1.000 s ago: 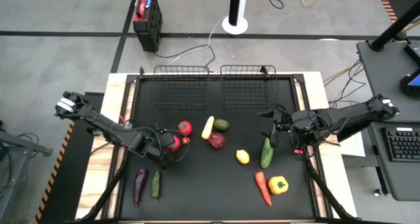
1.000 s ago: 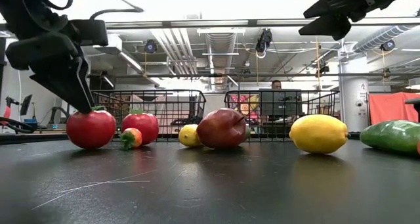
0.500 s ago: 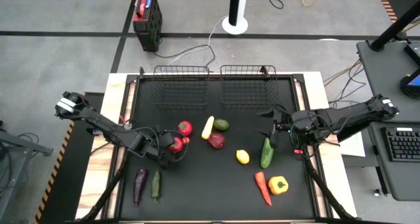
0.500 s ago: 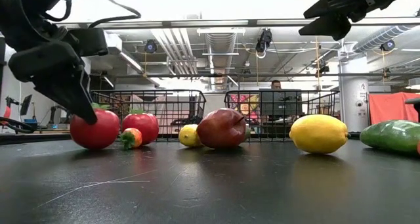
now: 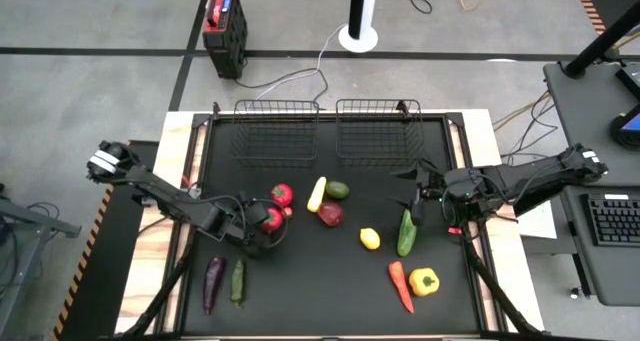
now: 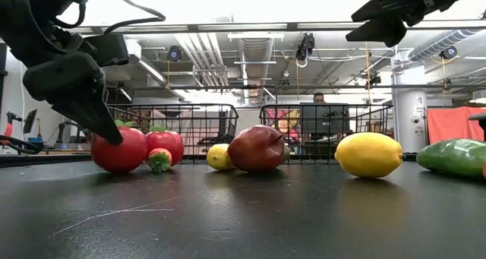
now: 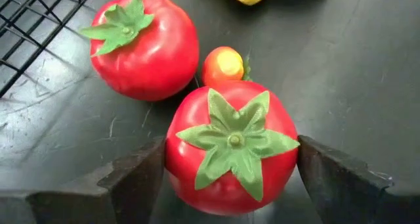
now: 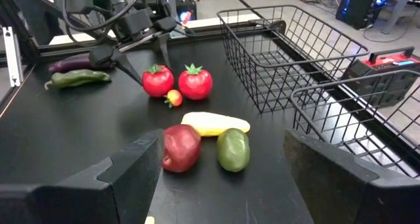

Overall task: Sort produce into baskets
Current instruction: Put the bottom tomato into the left wire basket

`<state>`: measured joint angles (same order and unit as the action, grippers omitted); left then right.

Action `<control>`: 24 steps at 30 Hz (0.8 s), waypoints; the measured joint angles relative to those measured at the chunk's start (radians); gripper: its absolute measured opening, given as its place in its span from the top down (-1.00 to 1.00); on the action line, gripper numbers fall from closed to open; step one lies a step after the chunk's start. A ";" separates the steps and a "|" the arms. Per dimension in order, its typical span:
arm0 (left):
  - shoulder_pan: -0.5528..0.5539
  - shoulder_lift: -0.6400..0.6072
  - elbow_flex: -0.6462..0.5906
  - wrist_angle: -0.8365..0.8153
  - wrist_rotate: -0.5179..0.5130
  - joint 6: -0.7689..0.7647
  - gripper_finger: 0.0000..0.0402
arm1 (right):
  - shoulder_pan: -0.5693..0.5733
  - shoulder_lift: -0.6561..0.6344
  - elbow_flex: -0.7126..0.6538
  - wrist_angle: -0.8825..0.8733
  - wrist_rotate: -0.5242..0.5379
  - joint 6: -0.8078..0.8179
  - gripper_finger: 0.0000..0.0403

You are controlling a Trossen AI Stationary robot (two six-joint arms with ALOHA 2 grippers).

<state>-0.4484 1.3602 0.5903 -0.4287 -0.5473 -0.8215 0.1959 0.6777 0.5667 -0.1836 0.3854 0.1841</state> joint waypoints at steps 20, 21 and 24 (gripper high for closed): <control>0.035 -0.104 0.380 -0.396 -0.167 0.313 -0.54 | 0.000 0.000 0.000 -0.005 0.000 -0.001 -0.51; 0.055 -0.117 0.405 -0.407 -0.186 0.359 -0.54 | 0.000 0.000 0.000 -0.005 0.000 -0.001 -0.51; 0.140 -0.155 0.464 -0.404 -0.200 0.521 -0.54 | 0.000 0.000 0.000 -0.005 0.000 -0.002 -0.51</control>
<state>-0.3084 1.2052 1.0547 -0.8325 -0.7468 -0.3001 0.1959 0.6777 0.5663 -0.1883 0.3853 0.1822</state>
